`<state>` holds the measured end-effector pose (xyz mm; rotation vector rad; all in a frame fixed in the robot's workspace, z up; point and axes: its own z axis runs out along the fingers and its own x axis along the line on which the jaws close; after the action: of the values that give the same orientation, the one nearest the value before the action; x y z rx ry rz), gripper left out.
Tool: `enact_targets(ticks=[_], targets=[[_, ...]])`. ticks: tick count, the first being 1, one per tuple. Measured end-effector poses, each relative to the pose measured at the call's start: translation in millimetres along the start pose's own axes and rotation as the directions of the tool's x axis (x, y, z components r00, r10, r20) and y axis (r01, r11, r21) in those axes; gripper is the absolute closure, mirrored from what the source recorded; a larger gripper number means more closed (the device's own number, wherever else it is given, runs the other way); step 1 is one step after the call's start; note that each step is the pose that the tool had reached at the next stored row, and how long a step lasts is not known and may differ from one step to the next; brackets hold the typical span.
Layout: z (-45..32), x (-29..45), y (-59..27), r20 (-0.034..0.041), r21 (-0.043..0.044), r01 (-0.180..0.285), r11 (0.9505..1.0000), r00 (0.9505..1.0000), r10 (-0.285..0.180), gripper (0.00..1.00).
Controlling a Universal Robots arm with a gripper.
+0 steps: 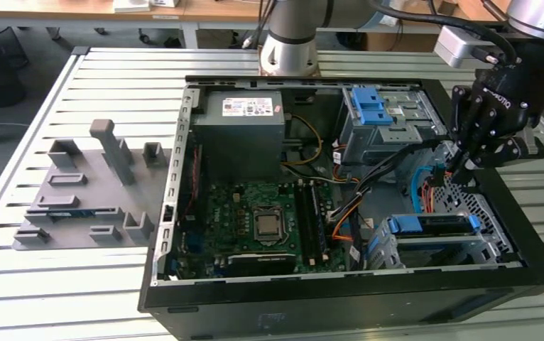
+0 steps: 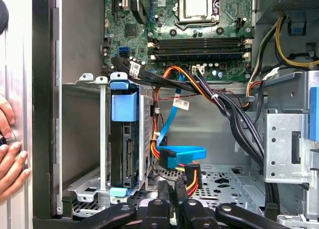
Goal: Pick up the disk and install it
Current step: 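Insert the first disk wire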
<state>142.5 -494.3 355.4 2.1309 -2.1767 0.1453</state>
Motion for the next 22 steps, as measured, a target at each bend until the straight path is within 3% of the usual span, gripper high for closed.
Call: enact_targets(ticks=[4, 5, 6, 13, 22], targets=[[-0.1, 0.0, 0.0, -0.0003, -0.0013, 0.000, 1.0000, 1.0000, 0.000, 0.82], [-0.2, 0.0, -0.1, -0.0004, -0.0027, 0.001, 1.0000, 1.0000, -0.001, 0.76], [-0.3, -0.2, -0.2, -0.0004, -0.0046, 0.001, 1.0000, 1.0000, -0.001, 0.76], [-0.6, -1.5, -3.5, -0.0012, -0.0281, 0.003, 0.9996, 1.0000, -0.003, 0.76], [-2.8, -1.4, -6.3, -0.0008, -0.0311, 0.003, 0.9995, 1.0000, -0.003, 0.76]])
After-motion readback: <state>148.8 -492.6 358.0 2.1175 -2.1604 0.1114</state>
